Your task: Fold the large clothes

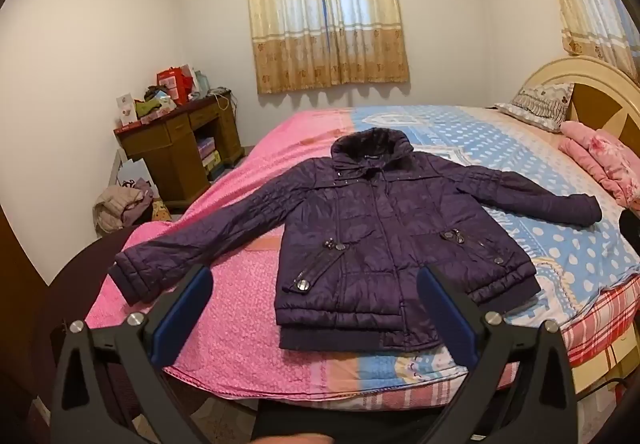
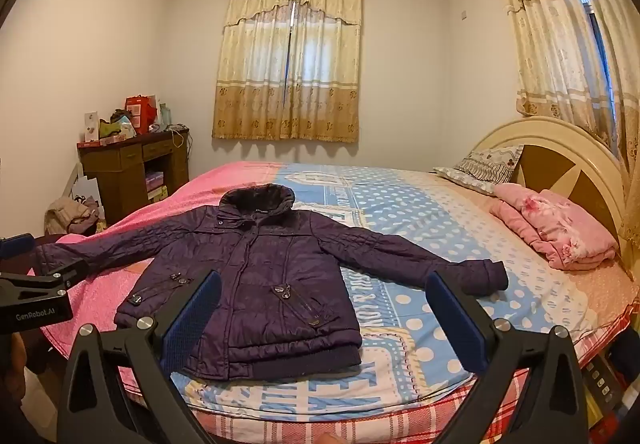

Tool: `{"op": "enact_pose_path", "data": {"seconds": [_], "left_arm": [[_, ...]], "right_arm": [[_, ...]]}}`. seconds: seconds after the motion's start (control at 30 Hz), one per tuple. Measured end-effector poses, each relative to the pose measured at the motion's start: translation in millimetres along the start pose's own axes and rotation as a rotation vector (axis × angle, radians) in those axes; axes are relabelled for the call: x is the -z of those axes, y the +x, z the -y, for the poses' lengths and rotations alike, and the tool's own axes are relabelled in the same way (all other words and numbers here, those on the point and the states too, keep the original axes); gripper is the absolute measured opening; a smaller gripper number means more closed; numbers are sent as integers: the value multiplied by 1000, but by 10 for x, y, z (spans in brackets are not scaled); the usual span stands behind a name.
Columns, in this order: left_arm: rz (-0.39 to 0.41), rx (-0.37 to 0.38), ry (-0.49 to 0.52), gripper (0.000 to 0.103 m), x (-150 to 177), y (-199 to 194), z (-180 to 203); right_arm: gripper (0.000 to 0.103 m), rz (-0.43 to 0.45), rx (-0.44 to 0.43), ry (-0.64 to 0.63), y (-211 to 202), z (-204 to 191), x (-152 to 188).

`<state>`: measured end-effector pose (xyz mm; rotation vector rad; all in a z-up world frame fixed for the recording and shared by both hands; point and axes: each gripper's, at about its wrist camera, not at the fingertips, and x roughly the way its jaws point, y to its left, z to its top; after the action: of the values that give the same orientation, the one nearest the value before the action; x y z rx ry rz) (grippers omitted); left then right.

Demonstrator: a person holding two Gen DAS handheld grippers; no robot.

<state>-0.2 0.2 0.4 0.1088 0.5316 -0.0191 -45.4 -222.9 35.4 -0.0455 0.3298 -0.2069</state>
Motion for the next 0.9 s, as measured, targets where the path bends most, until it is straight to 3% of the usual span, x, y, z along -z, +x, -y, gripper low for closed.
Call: {"op": "enact_pose_path", "data": {"seconds": [0.13, 0.9], "left_arm": [[49, -15, -5, 103, -44, -51, -57], [66, -32, -19, 103, -62, -57, -84]], "right_arm": [[102, -4, -8, 6, -6, -2, -4], [102, -53, -19, 16, 94, -11, 60]]}}
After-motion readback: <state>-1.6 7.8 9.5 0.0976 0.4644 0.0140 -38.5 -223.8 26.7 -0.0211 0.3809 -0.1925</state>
